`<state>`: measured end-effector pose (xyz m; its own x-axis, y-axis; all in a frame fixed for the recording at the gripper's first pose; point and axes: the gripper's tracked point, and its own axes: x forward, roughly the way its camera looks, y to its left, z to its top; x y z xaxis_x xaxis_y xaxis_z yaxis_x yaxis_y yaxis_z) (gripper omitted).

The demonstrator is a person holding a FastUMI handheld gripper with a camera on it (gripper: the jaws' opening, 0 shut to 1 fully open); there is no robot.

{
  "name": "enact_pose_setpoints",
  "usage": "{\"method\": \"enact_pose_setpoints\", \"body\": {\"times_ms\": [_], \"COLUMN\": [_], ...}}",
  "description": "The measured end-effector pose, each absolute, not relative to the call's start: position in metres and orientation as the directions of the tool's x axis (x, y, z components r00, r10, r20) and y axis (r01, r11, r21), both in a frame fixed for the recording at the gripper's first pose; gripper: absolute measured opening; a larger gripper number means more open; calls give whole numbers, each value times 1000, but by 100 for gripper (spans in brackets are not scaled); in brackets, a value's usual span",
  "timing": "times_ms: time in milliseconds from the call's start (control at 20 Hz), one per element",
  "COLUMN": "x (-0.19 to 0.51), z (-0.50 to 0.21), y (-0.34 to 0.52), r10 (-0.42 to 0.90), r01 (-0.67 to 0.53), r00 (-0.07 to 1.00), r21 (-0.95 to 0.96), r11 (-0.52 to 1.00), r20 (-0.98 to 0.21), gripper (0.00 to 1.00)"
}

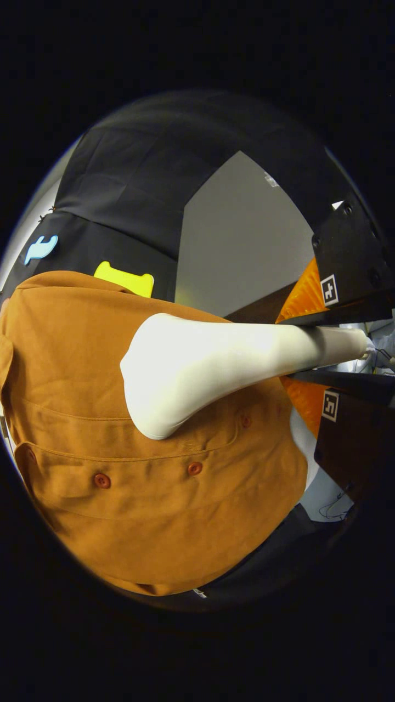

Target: Iron the clothes twice with a garment steamer, once on the left side and once on the right side.

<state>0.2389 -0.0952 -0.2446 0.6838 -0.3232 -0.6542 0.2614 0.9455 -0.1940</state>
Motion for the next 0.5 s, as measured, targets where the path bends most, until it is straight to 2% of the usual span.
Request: {"method": "enact_pose_setpoints", "body": {"times_ms": [300,500], "x": [220,208], "z": [-271,-243], "y": [-98,-88], "r10": [-308,-298], "r01": [251,259], "r00": [640,676], "r21": [-187,-161], "r11": [950,952], "r20": [-704,-674], "gripper": [41,41]}}
